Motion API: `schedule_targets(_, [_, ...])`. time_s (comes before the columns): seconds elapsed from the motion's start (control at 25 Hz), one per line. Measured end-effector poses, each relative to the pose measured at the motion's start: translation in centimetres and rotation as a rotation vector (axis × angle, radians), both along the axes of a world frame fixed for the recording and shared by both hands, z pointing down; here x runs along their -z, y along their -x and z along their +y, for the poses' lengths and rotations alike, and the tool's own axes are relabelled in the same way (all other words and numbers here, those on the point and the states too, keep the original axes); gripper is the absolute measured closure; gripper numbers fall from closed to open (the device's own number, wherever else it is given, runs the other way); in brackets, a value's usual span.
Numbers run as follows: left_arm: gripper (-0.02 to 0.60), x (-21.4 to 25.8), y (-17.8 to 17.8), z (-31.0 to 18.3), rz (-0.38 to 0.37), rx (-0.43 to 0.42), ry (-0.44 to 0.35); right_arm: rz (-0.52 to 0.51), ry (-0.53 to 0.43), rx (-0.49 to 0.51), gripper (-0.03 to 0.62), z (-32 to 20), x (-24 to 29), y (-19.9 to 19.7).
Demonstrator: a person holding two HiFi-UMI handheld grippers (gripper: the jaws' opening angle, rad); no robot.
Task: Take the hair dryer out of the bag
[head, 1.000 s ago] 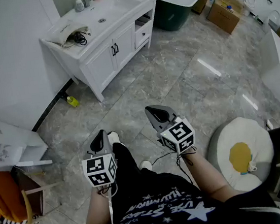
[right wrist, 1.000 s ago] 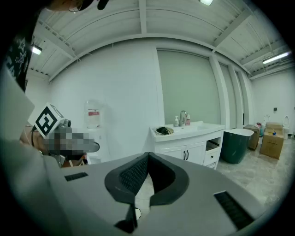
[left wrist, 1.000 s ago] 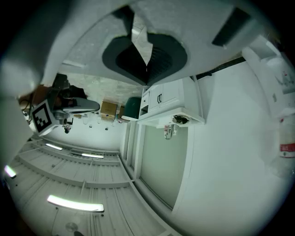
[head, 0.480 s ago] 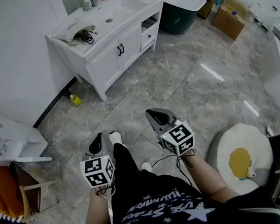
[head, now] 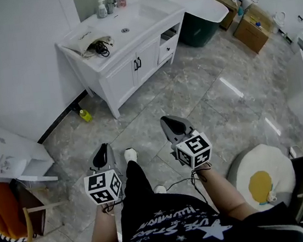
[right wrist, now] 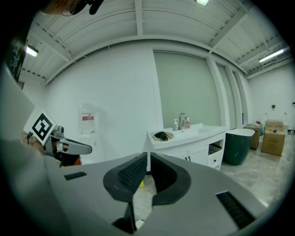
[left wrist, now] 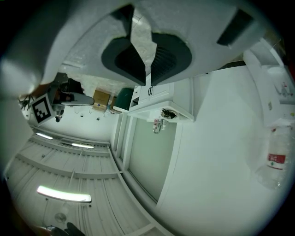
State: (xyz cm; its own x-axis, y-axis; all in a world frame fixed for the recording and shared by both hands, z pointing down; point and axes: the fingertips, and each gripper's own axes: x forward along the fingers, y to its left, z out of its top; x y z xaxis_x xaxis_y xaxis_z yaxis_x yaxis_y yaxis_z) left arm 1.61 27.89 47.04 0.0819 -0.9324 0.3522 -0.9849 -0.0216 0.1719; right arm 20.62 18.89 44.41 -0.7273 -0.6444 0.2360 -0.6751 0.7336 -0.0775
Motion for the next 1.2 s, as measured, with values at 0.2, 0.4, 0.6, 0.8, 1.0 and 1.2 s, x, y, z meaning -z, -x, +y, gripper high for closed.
schedule_targets(0.2, [0.298,-0.6,2.6,-4.5,0.041,0.011,0.0,-0.016,0.039,0.058,0.43,-4.0,-0.2,2.9])
schedule_targets(0.4, [0.235,-1.2,6.4,-10.1,0.039,0.039,0.02,-0.019,0.091,0.072,0.337,-9.9,-0.6,6.1])
schedule_targets(0.6, [0.232,-1.7,10.8,-16.9,0.053,0.048,0.044,0.013,0.11,0.055,0.324,-16.6,-0.9,9.5])
schedule_targets(0.8, [0.232,-1.7,15.2,-24.4,0.02,0.028,0.063,0.029,0.132,0.006,0.322,-24.1,-0.6,12.6])
schedule_targets(1.0, [0.233,-1.3,18.4,-30.5,-0.037,-0.005,0.061,0.045,0.13,-0.032,0.323,-29.9,-0.1,15.6])
schedule_targets(1.2, [0.245,-0.6,19.7,-35.6,-0.139,-0.06,0.046,0.064,0.135,-0.048,0.324,-33.7,-0.3,17.5])
